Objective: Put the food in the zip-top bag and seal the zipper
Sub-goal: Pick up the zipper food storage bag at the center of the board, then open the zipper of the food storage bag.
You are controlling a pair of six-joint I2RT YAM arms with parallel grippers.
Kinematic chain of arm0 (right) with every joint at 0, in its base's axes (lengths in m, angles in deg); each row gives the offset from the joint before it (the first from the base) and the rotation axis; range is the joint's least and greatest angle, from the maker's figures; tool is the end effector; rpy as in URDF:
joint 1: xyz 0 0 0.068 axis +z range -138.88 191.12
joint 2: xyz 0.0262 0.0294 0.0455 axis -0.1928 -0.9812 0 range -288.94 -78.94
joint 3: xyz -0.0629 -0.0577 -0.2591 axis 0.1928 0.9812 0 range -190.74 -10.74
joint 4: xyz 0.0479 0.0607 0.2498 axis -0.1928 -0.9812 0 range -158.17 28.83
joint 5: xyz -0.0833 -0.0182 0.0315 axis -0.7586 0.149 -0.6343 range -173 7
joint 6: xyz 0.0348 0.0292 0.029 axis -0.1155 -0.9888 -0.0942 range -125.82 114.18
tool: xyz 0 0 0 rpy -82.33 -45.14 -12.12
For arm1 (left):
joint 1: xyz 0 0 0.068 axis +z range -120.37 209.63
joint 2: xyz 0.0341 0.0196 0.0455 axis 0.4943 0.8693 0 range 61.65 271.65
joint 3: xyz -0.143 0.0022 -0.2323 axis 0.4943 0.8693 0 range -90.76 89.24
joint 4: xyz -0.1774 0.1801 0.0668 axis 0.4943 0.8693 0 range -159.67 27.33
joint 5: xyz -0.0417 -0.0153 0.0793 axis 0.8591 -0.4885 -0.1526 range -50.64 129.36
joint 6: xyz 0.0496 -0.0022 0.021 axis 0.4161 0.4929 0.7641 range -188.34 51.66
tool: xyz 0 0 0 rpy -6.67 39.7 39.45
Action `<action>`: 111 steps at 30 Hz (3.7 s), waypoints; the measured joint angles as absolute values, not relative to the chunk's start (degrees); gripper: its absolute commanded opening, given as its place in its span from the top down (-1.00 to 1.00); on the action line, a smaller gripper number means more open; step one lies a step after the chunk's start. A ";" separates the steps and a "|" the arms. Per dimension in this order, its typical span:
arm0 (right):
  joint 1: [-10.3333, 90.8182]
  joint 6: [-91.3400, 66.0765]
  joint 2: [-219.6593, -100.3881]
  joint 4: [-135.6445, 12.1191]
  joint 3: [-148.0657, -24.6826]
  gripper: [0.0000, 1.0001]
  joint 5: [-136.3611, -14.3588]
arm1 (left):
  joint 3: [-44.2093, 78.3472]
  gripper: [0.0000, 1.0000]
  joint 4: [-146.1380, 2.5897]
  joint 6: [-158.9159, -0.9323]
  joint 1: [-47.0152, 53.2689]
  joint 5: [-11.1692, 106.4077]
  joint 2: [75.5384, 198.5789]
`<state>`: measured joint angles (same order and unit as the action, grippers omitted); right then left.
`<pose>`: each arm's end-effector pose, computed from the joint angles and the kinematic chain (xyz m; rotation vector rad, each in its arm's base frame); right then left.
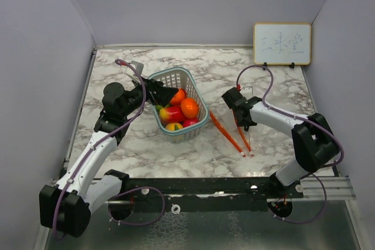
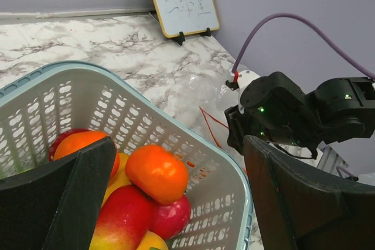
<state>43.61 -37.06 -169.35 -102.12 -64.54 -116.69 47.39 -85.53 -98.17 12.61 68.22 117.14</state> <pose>0.2440 0.1320 0.1783 0.0575 2.6047 -0.5197 0.2128 -0.0830 0.3356 0.2429 1.6119 -1.0225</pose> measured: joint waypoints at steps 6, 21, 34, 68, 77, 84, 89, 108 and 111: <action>43.61 -36.41 -165.09 -103.30 -65.66 0.98 -117.48 | 47.37 -0.86 -84.83 -98.15 12.61 68.22 117.14; 43.52 -28.69 -147.23 -95.89 -76.76 0.98 -91.78 | 35.92 -0.75 -88.76 -97.93 -1.57 66.89 129.11; 43.52 -27.07 -147.45 -95.41 -77.13 0.98 -85.37 | 30.69 -0.70 -90.97 -96.05 -12.63 60.66 143.71; 43.08 -25.63 -145.51 -99.52 -81.57 0.98 -81.94 | 22.59 1.00 -90.86 -93.14 -17.64 46.91 157.42; 43.30 -27.12 -143.21 -104.11 -81.94 0.96 -96.65 | 20.33 1.00 -80.35 -88.14 -17.75 39.72 153.81; 43.41 -30.07 -140.59 -104.98 -81.59 0.90 -113.28 | 18.63 1.00 -71.28 -84.51 -17.84 33.66 145.11; 44.20 -31.60 -142.91 -104.32 -81.31 0.72 -118.59 | 17.30 1.00 -68.22 -83.13 -18.89 33.58 143.17; 43.63 -21.98 -137.53 -90.12 -78.68 0.09 -87.34 | 16.88 1.00 -68.26 -80.64 -17.97 28.35 148.00; 43.63 -22.05 -138.12 -88.98 -78.68 0.09 -85.46 | 16.90 1.00 -68.39 -80.84 -17.97 28.37 147.91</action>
<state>43.63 -22.05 -138.12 -88.98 -78.68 -85.46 16.90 -68.39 -80.84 -17.97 28.37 147.91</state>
